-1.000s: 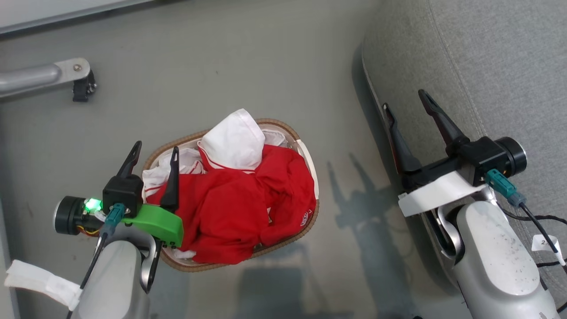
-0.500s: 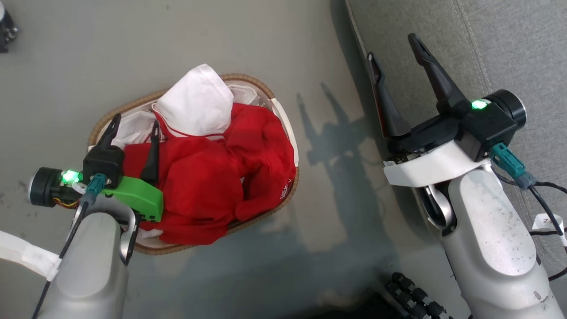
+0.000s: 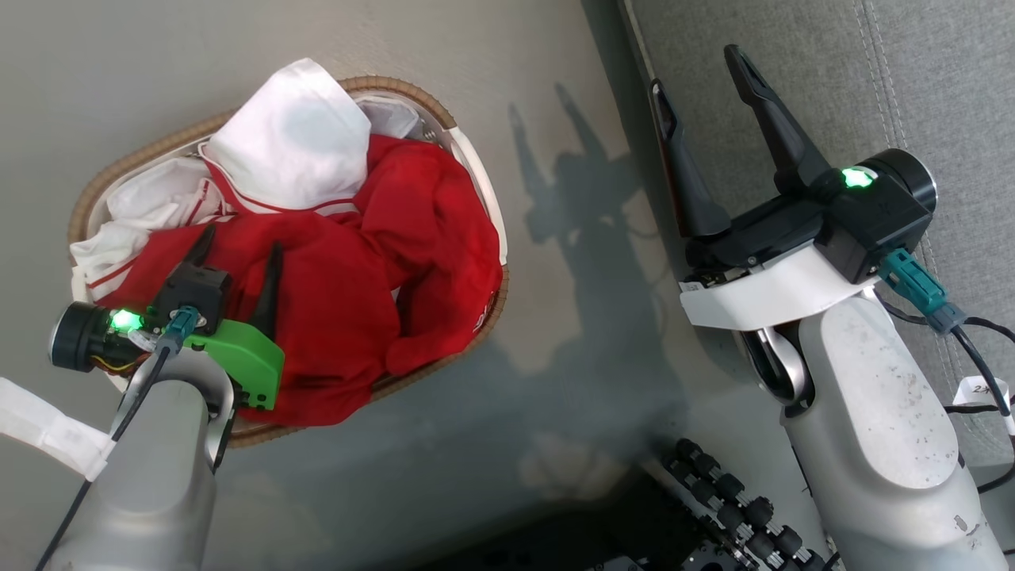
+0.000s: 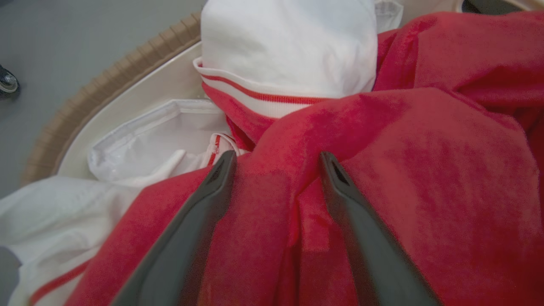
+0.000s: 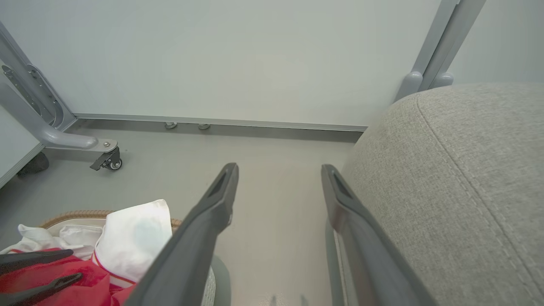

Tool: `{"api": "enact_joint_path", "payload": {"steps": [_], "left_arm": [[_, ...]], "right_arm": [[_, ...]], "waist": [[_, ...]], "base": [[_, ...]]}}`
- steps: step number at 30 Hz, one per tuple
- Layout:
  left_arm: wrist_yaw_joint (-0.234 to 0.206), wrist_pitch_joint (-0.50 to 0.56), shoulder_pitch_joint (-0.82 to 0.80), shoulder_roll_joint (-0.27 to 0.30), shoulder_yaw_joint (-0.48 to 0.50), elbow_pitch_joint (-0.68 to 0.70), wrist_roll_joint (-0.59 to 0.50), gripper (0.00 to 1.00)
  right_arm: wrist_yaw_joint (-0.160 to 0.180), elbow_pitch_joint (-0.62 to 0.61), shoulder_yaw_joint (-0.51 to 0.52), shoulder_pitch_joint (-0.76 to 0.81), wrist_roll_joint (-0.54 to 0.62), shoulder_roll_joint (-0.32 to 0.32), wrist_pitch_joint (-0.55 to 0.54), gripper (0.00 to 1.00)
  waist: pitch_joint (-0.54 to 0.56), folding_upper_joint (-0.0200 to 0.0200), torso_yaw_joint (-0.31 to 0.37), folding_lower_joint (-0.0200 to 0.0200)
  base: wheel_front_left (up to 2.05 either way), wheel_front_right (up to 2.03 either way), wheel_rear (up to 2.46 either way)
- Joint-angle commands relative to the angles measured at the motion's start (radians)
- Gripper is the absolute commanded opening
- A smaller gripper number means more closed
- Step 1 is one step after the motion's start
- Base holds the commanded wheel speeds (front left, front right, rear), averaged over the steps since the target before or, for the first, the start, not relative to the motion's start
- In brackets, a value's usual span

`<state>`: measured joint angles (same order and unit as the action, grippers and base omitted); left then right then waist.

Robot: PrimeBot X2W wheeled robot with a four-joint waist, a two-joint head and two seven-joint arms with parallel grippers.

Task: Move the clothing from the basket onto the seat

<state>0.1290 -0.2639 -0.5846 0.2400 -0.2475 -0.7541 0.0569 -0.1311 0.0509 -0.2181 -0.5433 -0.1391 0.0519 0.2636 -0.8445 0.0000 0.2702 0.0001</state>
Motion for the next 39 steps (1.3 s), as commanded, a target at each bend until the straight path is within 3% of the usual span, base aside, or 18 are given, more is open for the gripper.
{"api": "enact_joint_path", "payload": {"steps": [1,15,16,17,18,19,30,39], "left_arm": [[0.003,-0.001,-0.027,0.017,-0.008,-0.019,0.0,1.0],[0.004,0.0,-0.143,0.045,-0.11,-0.254,0.014,1.0],[0.004,0.0,-0.149,0.042,-0.11,-0.275,0.02,0.96],[0.004,0.0,-0.159,0.037,-0.112,-0.292,0.025,0.36],[0.004,0.0,-0.164,0.032,-0.117,-0.303,0.028,0.25],[0.004,0.0,-0.172,0.026,-0.112,-0.314,0.04,0.0],[0.003,-0.001,-0.139,-0.004,-0.123,-0.233,0.077,0.0],[0.003,-0.001,-0.035,-0.045,-0.109,-0.141,0.098,0.0]], "right_arm": [[0.001,-0.005,-0.003,-0.008,-0.005,0.0,0.002,1.0],[0.001,-0.016,-0.019,-0.018,-0.032,0.001,0.002,1.0],[0.001,-0.014,-0.019,-0.018,-0.033,0.001,0.002,1.0],[0.001,-0.012,-0.02,-0.02,-0.036,0.001,0.002,1.0],[0.001,-0.009,-0.02,-0.021,-0.037,0.0,0.002,1.0],[0.001,-0.008,-0.019,-0.02,-0.037,0.001,0.002,1.0],[0.001,0.02,-0.008,-0.004,-0.029,0.001,0.002,1.0],[0.001,0.066,-0.001,0.046,-0.023,0.002,0.002,1.0]], "waist": [[-0.015,0.0,0.009,-0.0001],[-0.052,0.0,0.02,-0.0001],[-0.051,0.0,0.021,-0.0001],[-0.049,0.0,0.021,-0.0001],[-0.047,0.0,0.021,-0.0001],[-0.042,0.0,0.02,-0.0001],[0.064,0.0,-0.01,-0.0001],[0.221,0.0,-0.046,-0.0001]], "base": [[0.0,0.0,0.0],[0.0,0.0,0.0],[0.0,0.0,0.0],[0.0,0.0,0.0],[0.0,0.0,0.0],[0.0,0.0,0.0],[0.0,0.0,0.0],[0.0,0.0,0.0]]}}
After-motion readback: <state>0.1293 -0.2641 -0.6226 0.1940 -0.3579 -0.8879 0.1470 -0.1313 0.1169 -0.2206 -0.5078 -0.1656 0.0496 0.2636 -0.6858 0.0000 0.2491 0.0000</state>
